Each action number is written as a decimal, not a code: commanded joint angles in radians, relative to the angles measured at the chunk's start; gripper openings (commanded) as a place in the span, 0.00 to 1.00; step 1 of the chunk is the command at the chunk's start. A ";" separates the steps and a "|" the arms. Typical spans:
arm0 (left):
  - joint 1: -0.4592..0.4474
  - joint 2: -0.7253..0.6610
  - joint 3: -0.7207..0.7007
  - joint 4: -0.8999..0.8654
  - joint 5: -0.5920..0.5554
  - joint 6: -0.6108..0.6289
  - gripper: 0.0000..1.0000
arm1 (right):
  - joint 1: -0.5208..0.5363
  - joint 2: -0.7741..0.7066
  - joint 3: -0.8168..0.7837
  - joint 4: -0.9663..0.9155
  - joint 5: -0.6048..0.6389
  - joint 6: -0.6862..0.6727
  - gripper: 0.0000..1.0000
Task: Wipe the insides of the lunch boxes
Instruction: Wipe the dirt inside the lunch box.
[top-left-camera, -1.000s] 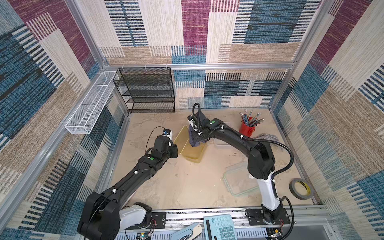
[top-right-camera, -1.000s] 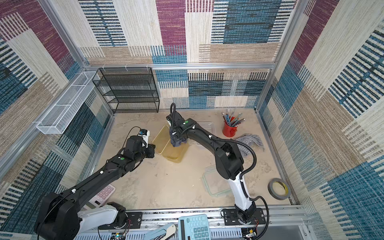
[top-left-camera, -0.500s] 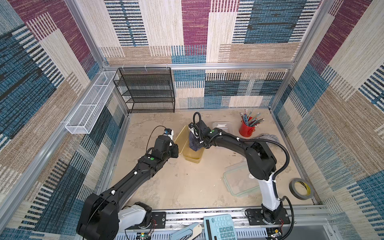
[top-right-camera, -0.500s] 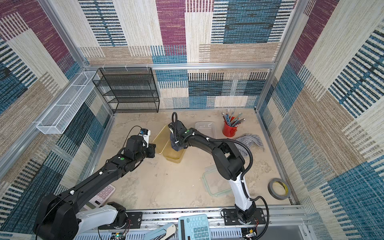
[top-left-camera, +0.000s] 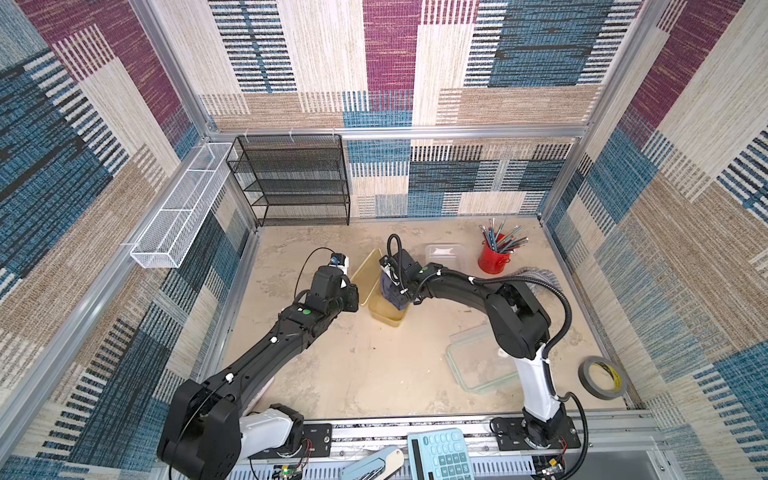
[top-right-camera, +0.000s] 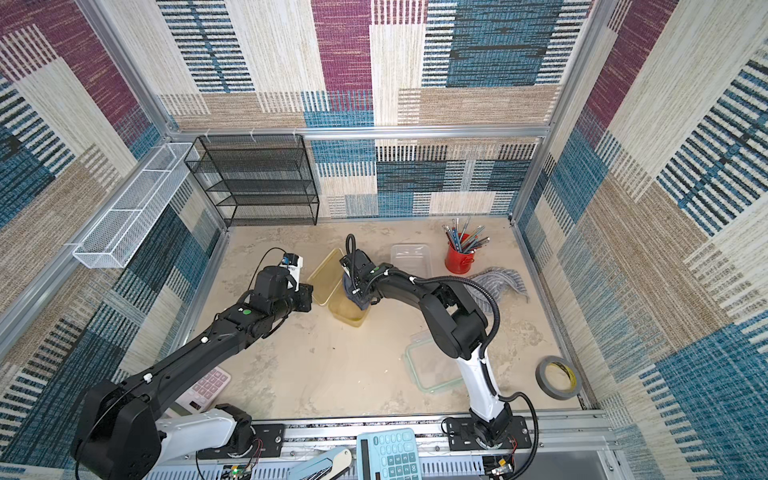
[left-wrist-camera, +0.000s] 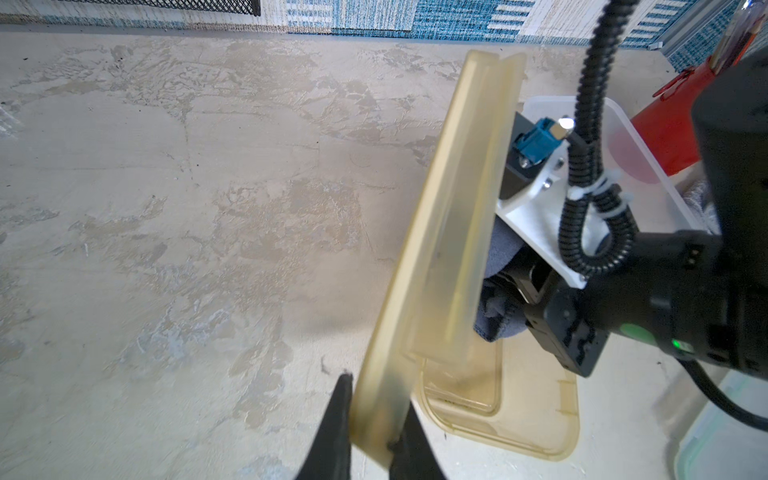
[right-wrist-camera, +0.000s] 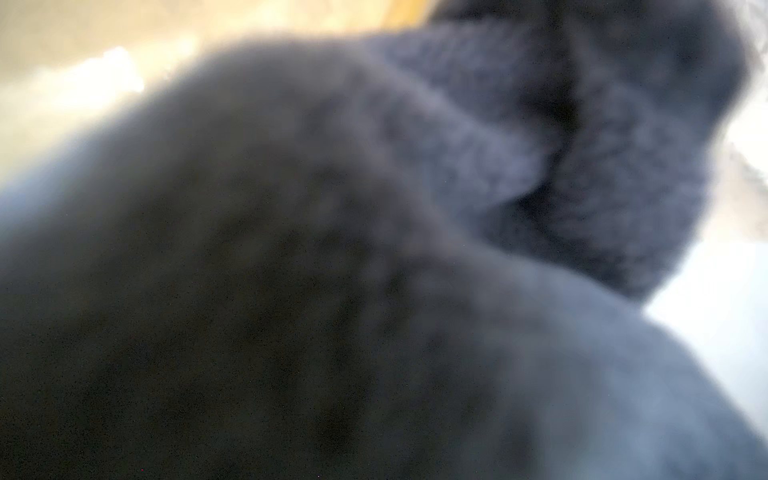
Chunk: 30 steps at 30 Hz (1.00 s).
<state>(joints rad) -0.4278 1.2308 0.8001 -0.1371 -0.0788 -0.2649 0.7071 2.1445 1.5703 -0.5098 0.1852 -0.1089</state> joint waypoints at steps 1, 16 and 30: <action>0.004 -0.015 0.003 0.005 -0.061 0.025 0.00 | -0.017 0.052 0.015 -0.212 0.012 0.039 0.20; 0.004 0.015 0.008 0.054 -0.091 -0.011 0.00 | 0.006 -0.021 -0.004 -0.327 -0.623 -0.063 0.18; 0.003 0.010 0.009 0.072 -0.093 -0.037 0.00 | 0.040 0.046 0.117 -0.306 -0.980 -0.038 0.16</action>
<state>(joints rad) -0.4252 1.2476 0.8013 -0.1303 -0.1547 -0.2737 0.7403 2.1834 1.6802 -0.8185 -0.6346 -0.1673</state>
